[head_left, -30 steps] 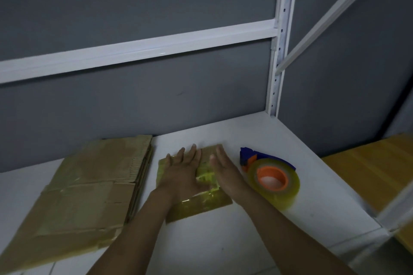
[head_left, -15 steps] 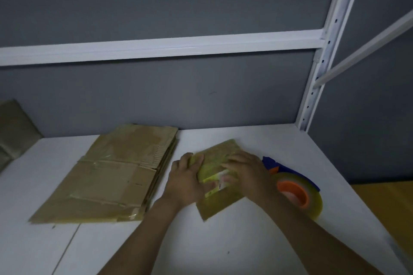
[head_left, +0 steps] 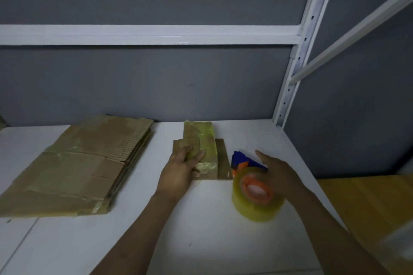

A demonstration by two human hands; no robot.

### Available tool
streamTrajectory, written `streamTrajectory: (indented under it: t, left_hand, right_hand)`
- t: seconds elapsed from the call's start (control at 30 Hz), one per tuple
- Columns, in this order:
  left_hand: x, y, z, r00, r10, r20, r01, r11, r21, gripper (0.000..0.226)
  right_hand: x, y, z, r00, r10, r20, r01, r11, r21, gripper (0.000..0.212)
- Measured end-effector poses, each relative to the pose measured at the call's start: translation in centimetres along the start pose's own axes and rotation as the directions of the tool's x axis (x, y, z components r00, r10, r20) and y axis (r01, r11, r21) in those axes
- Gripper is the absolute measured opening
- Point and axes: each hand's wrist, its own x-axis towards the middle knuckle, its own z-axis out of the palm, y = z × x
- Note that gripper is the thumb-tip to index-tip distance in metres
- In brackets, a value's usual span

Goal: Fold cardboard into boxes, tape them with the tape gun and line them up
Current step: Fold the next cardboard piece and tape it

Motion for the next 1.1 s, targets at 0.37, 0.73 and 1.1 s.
streamTrajectory:
  t: [0.37,0.73,1.1]
  left_hand:
    - [0.4,7.0,-2.1,0.997,-0.021,-0.069,-0.006,0.930,-0.368,0.063]
    - [-0.1,10.0,-5.4,0.993,-0.117,0.016,0.076,0.528,-0.846,0.046]
    - [3.2,8.6,-9.3,0.832,-0.514,0.210,0.376,0.243,-0.894,0.023]
  right_hand:
    - [-2.1,0.1,-1.0,0.926,-0.053,-0.374,0.192,0.919,0.345,0.028]
    - [-1.0,-3.8,-5.2,0.883,-0.403,-0.241,0.456,0.620,0.638,0.076]
    - [0.4,-4.7,-5.7,0.794,-0.563,-0.228,0.605,0.765,0.221,0.080]
